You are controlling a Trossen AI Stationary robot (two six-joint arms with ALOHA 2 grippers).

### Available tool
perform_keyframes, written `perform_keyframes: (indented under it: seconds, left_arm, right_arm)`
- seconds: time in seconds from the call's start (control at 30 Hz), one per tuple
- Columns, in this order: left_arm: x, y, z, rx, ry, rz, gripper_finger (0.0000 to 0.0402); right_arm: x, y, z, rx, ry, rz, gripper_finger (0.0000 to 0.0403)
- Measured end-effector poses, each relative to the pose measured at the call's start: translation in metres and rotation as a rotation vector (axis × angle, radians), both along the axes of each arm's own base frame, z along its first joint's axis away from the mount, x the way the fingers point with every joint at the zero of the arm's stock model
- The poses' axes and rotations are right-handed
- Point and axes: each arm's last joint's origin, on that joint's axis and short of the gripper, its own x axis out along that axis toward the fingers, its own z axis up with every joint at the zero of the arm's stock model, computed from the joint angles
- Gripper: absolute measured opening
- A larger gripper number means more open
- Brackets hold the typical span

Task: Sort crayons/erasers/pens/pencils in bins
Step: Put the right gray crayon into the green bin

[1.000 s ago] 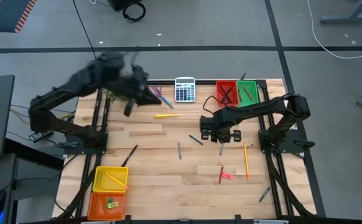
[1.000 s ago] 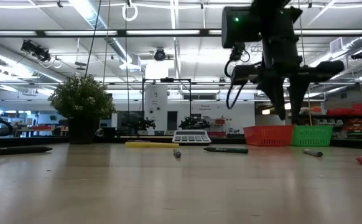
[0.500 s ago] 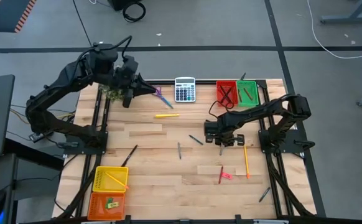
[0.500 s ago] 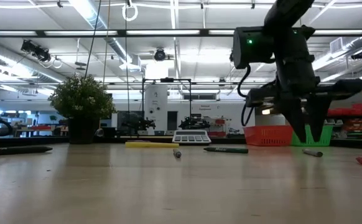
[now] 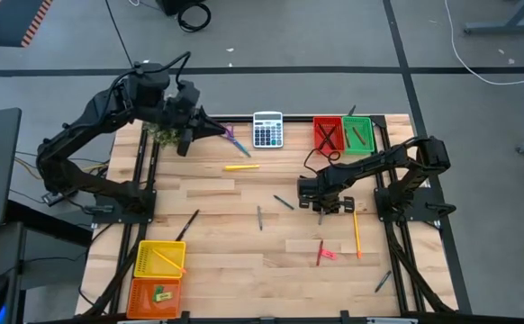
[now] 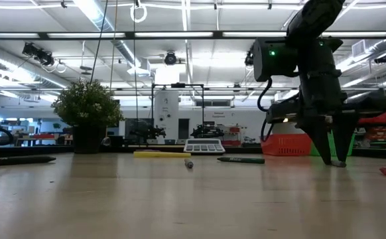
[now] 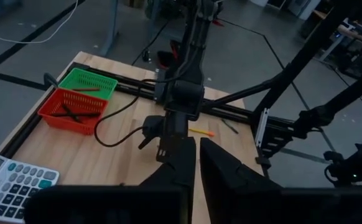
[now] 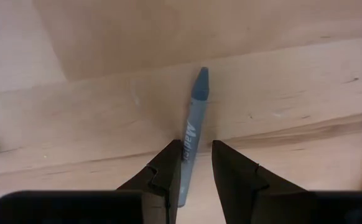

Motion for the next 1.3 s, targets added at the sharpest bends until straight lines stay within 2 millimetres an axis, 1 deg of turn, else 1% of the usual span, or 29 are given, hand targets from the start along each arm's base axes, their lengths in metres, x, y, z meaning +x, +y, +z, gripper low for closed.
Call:
perform_keyframes:
  seconds: [0.13, 0.27, 0.47, 0.6, 0.83, 0.97, 1.13, 1.3]
  left_arm:
    - [0.0043, 0.0021, -0.0027, -0.004, 0.013, 0.005, 0.0026]
    - [0.0072, 0.0024, -0.0030, -0.009, 0.010, 0.004, 0.0021]
    - [0.0082, 0.0028, -0.0039, -0.018, 0.014, 0.006, 0.0028]
    - [0.0086, 0.0030, -0.0043, -0.019, 0.016, 0.005, 0.0028]
    - [0.0086, 0.0030, -0.0043, -0.019, 0.016, 0.006, 0.0017]
    - [0.0085, 0.0030, -0.0044, -0.021, 0.017, 0.006, 0.0019]
    - [0.0085, 0.0030, -0.0044, -0.015, 0.017, 0.004, 0.0024]
    - [0.0085, 0.0029, -0.0044, -0.007, 0.016, 0.001, 0.0015]
  right_arm:
    - [0.0001, -0.0001, 0.0000, -0.005, -0.001, 0.001, 0.0094]
    - [0.0001, -0.0004, -0.0001, -0.013, -0.002, 0.001, 0.0080]
    - [-0.0004, -0.0007, -0.0018, -0.026, -0.011, -0.004, 0.0060]
    - [-0.0029, -0.0004, -0.0046, -0.014, -0.014, -0.007, 0.0059]
    - [-0.0040, -0.0005, -0.0060, -0.019, -0.008, -0.003, 0.0059]
    - [-0.0041, -0.0007, -0.0063, -0.027, -0.008, 0.009, 0.0058]
    - [-0.0015, -0.0008, -0.0038, -0.039, -0.017, 0.023, 0.0049]
    - [0.0011, -0.0009, -0.0013, -0.047, -0.019, 0.027, 0.0044]
